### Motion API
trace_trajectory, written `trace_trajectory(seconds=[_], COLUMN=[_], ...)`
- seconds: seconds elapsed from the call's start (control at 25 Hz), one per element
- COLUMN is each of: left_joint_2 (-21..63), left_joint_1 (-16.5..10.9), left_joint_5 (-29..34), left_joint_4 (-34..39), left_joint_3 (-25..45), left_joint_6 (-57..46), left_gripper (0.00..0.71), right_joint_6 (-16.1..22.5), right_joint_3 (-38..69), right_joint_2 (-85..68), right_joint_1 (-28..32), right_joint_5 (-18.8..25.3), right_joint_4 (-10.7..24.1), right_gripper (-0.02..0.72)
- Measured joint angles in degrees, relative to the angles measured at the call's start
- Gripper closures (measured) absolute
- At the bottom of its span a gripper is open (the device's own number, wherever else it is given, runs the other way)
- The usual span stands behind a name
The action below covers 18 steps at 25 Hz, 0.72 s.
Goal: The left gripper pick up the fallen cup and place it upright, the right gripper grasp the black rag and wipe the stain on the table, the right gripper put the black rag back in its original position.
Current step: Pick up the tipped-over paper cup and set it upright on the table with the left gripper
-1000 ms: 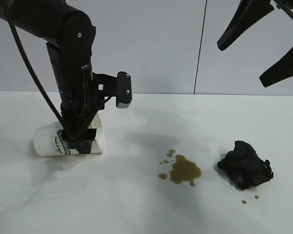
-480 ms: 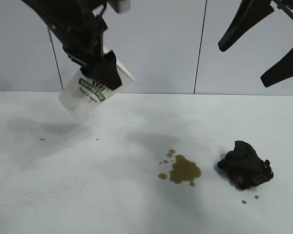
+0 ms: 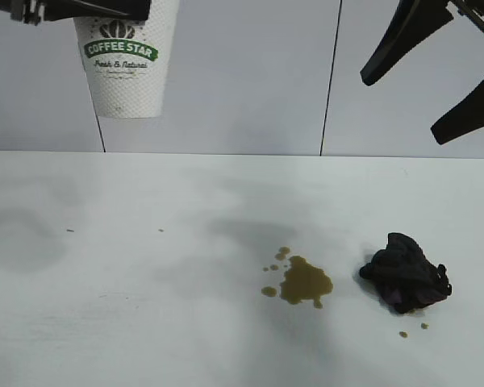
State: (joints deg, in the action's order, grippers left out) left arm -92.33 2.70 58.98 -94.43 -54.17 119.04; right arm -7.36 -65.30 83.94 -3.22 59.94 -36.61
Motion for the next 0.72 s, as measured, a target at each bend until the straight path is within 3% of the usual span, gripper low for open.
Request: trace_trajectory(seconds=[0.12,0.32,0.72], left_joint_2=[0.0,-3.4,-19.9], left_joint_1=[-1.6,-1.6,-1.6], left_joint_5=[-0.5,-2.9,-4.7], left_joint_4=[-0.9,-1.5,-2.1], left_joint_3=[5.4,6.6,-2.8], left_joint_6=[10.8,20.1,22.5], left_gripper=[0.200,0.200,0.200], right_joint_6=[0.0,0.0,0.0], right_joint_3=[0.0,0.0,0.0], right_joint_2=[0.0,0.0,0.0], right_joint_1=[0.0,0.0,0.0], right_joint_5=[0.0,-0.2,-1.2], right_joint_4=[0.2,0.4,0.7], right_gripper=[0.147,0.147,0.147])
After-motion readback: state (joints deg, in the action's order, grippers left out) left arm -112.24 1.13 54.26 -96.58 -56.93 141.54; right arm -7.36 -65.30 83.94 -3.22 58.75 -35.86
